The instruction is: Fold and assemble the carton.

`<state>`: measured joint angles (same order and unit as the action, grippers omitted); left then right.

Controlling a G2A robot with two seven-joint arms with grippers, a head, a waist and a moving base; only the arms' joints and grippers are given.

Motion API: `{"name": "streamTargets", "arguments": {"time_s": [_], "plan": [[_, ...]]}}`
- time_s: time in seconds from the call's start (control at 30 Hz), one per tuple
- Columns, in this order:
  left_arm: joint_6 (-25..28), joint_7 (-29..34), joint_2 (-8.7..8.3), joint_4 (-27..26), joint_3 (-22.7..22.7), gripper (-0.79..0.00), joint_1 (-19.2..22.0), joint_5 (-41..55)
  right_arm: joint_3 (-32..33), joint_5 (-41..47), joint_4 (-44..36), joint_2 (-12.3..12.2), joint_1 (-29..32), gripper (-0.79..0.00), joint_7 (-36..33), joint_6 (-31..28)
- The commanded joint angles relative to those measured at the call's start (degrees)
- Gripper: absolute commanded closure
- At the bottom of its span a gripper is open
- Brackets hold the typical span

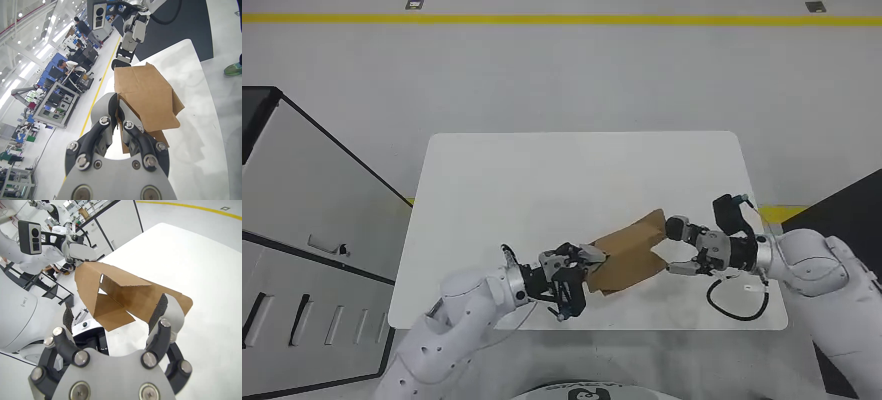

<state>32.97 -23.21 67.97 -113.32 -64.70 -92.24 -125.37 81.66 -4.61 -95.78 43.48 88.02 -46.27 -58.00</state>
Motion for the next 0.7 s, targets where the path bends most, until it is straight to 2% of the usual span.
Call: {"name": "streamTargets", "arguments": {"time_s": [0.0,0.23,0.57,0.67], "plan": [[-0.06,0.04,-0.11,0.08,0.06,0.0,0.2,0.29,-1.32,1.18,0.17,-1.19,-0.55,-0.785,-0.02,0.0],[-0.42,0.37,-0.53,-0.07,0.26,0.0,0.63,0.75,-6.68,4.98,0.24,-5.27,-2.93,-0.785,-0.02,0.0],[-1.25,0.46,-0.64,-0.18,0.91,0.0,0.84,0.84,-7.66,5.21,-0.37,-5.05,-2.6,-0.785,1.14,1.52],[-1.16,0.5,-0.79,0.02,1.12,0.0,1.26,1.03,-8.28,6.64,-0.08,-5.09,-2.89,-0.785,0.47,0.44]]}}
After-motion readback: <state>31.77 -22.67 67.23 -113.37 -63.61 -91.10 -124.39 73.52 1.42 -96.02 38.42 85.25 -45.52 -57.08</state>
